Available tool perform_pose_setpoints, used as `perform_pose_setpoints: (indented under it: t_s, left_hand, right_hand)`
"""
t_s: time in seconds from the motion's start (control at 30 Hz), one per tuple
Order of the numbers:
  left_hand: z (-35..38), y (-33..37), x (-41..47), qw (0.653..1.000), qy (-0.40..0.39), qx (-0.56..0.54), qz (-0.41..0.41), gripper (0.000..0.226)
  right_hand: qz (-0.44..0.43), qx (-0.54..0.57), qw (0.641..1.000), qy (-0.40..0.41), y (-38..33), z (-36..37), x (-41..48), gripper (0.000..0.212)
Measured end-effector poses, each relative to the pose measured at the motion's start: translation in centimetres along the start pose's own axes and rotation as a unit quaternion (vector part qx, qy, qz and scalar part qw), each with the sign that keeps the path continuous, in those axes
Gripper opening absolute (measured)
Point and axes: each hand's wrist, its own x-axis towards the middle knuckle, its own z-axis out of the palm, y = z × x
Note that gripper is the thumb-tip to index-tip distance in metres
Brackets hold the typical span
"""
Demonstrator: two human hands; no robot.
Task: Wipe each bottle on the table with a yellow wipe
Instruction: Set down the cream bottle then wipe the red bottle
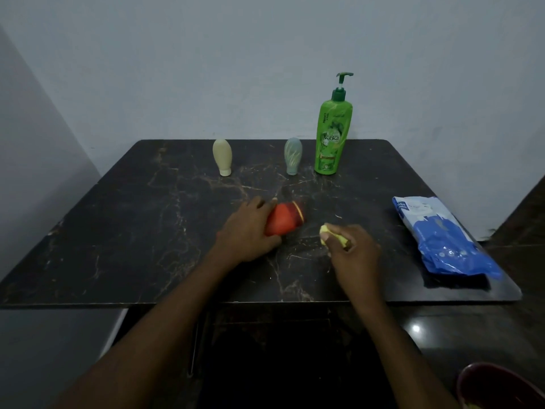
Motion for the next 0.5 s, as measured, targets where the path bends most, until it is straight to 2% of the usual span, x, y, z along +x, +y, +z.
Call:
perform_pose_setpoints:
  t_s: [0.1, 0.23, 0.4, 0.5]
  left_hand:
    - [0.5, -0.7, -0.4, 0.998, -0.022, 0.055, 0.035, 0.091]
    - [1.4, -1.2, -1.1, 0.989, 0.003, 0.125, 0.076, 0.084]
    - [2.6, -1.4, -1.1, 0.982, 0.052, 0.158, 0.088, 0.082]
    - [3.1, -1.3, -1.3, 0.979, 0.08, 0.154, 0.105, 0.075]
  right_hand:
    - [0.009, -0.007, 1.0, -0.011, 0.7, -0.9, 0.5, 0.019]
    - [-0.02, -0.036, 0.998, -0.054, 1.0, -0.7, 0.4, 0.025]
    - [-0.142, -0.072, 0.984, -0.082, 0.6, 0.7, 0.1, 0.021]
    - [-0.193, -0.141, 0.963, -0.122, 0.1, 2.0, 0.7, 0.016]
